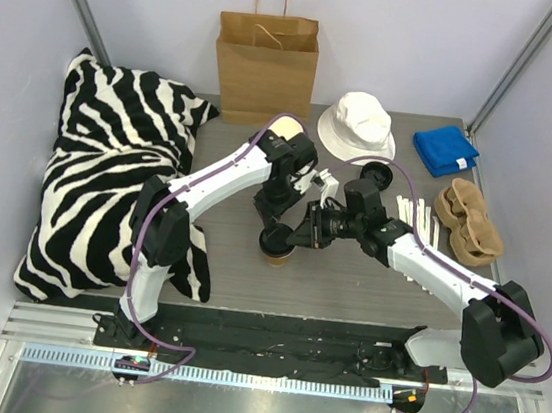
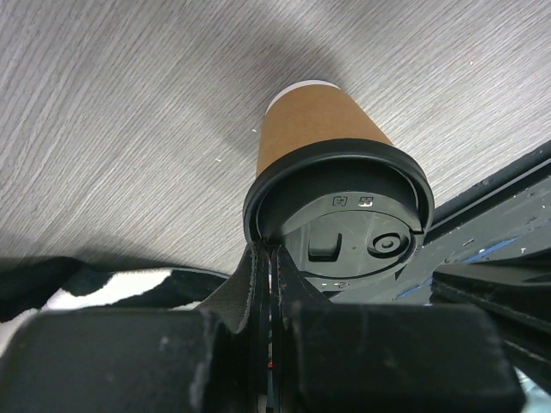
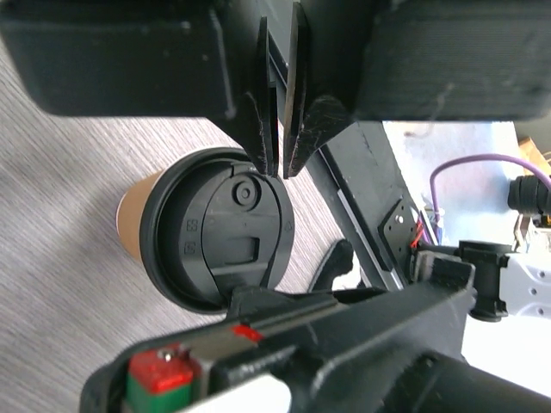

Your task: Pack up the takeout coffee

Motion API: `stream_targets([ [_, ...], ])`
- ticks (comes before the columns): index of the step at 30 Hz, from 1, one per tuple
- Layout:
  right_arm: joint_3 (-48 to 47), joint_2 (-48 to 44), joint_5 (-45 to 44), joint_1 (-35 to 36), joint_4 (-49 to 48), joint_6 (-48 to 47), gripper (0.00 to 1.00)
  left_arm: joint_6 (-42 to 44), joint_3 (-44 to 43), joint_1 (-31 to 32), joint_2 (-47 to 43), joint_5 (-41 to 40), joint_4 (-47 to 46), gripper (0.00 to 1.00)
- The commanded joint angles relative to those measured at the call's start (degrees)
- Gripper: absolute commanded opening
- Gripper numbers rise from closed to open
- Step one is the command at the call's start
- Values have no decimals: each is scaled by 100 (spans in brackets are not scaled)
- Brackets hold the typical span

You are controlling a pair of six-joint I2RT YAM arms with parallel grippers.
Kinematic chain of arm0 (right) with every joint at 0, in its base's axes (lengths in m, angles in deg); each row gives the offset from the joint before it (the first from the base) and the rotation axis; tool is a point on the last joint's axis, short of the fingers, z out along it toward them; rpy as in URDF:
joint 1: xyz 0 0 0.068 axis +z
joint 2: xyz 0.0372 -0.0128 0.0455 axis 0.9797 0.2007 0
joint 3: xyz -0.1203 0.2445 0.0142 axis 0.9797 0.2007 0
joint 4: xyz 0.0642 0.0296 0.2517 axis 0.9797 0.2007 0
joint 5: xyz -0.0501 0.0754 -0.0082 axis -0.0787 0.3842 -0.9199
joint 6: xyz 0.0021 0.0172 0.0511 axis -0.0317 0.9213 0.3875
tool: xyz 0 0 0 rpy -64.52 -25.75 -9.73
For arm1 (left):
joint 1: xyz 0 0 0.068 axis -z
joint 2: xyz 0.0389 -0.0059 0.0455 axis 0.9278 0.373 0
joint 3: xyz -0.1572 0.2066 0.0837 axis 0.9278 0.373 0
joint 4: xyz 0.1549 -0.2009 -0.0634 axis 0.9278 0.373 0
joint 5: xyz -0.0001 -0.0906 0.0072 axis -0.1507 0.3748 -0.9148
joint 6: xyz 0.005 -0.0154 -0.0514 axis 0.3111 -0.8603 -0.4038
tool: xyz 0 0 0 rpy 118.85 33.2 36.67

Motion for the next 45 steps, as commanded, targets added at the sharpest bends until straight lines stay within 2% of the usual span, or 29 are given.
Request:
stream_targets([
  [1, 19, 56, -100, 89, -506, 190, 17, 23, -12, -24, 34, 83, 3, 0],
  [20, 256, 241, -355, 159, -1042, 576, 19, 5, -39, -24, 43, 162, -6, 0],
  [30, 555, 311, -486, 168, -910, 339, 19, 5, -65, -33, 61, 224, 3, 0],
  [36, 555, 303, -548, 168, -770, 190, 18, 23, -109, -147, 25, 329, 20, 8],
  [45, 599, 382, -557, 177, -708, 75, 17, -82, -92, -639, -457, 1093, -260, 30],
])
